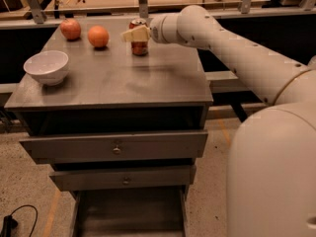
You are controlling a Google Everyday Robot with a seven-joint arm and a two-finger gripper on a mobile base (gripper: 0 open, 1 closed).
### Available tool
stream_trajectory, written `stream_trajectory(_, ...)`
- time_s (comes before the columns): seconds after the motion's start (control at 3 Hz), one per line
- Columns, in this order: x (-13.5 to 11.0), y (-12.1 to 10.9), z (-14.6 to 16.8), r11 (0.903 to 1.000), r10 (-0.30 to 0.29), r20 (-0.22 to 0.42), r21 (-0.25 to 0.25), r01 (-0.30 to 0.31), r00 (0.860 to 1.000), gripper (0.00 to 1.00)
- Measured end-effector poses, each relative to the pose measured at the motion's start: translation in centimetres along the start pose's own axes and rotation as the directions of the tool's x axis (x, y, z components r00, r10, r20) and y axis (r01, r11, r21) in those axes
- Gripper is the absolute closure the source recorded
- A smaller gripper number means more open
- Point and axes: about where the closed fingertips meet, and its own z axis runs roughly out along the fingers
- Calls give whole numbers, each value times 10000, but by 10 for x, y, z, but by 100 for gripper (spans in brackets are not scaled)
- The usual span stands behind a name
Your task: Place coke can into bottom drawer
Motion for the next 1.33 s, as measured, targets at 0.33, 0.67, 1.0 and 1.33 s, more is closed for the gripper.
stream_trajectory(0.33, -15, -8, 15, 9999, -109, -489, -96, 104, 9987, 0)
stream_trajectory(0.67, -15, -11, 19, 9982, -525, -1391, -369, 478, 9889, 0)
stream_trajectory(1.0, 8, -3, 22, 9935, -588, -2464, -1093, 326, 9674, 18)
stream_trajectory(1.33, 25, 7, 27, 9867, -624, -2975, -1622, 140, 9527, 41)
